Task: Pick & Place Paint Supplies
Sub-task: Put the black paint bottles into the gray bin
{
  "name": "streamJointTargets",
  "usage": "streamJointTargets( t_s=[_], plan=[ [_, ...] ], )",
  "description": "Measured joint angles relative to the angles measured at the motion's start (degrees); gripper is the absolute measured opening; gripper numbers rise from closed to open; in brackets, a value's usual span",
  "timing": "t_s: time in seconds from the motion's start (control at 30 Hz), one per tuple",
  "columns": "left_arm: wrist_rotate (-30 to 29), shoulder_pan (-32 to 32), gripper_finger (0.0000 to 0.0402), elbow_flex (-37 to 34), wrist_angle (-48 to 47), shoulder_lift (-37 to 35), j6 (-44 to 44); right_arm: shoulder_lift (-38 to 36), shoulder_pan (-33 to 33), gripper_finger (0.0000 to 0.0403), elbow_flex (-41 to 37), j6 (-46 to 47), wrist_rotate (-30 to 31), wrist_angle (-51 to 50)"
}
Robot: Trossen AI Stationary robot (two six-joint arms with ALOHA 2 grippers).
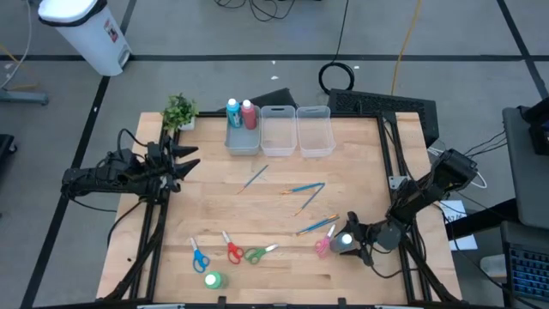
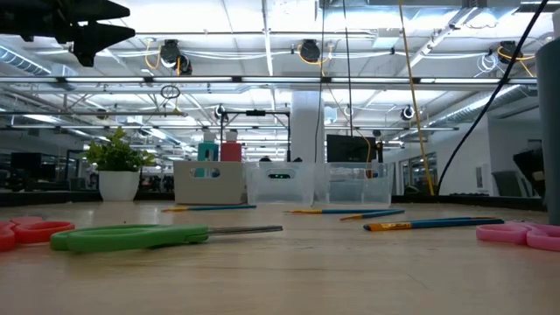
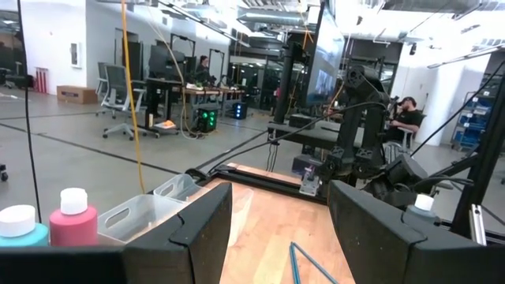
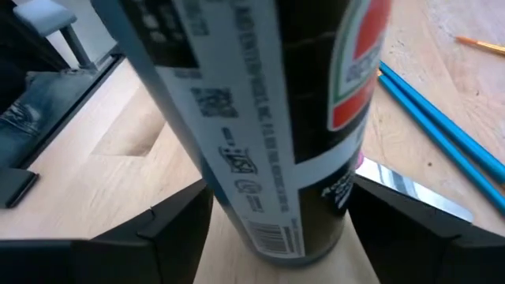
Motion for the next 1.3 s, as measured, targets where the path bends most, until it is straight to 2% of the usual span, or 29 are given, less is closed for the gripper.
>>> streamJointTargets(
  t_s=[0.3, 0.53, 0.67, 0.8, 0.87, 1.0, 1.13, 1.3],
  plan=[
    [0.00, -0.01, 0.0218, -0.02, 0.39, 0.00, -0.74, -0.11, 0.00, 0.0192, -0.02, 0.00, -0.13, 1.40],
    [0.00, -0.02, 0.0218, -0.02, 3.63, -0.01, -2.05, -3.75, 0.01, 0.0185, -0.02, -2.91, 0.93, 5.81],
    [0.02, -0.01, 0.0218, -0.02, 4.11, 0.00, -2.05, -7.04, -0.01, 0.0183, -0.02, -8.56, 7.05, 8.67],
    [0.02, -0.01, 0.0218, -0.02, 4.09, 0.00, -2.03, -10.40, -1.69, 0.0182, 0.00, -12.46, 17.66, 10.74],
    [0.02, 0.00, 0.0218, -0.02, 4.09, 0.00, -1.67, -11.76, -3.82, 0.0185, 0.01, -12.78, 21.17, 10.60],
    [0.00, 0.01, 0.0218, -0.02, 4.79, 0.01, 0.98, -13.43, -10.82, 0.0181, 0.00, -13.33, 21.25, 10.54],
    [0.02, 0.00, 0.0218, -0.02, 6.12, 0.00, 3.07, -13.78, -20.69, 0.0176, 0.00, -15.16, 17.67, 11.80],
    [0.02, 0.01, 0.0218, -0.02, 6.05, 0.02, 2.62, -13.78, -33.03, 0.0178, 1.16, -16.56, 6.71, 11.90]
  ],
)
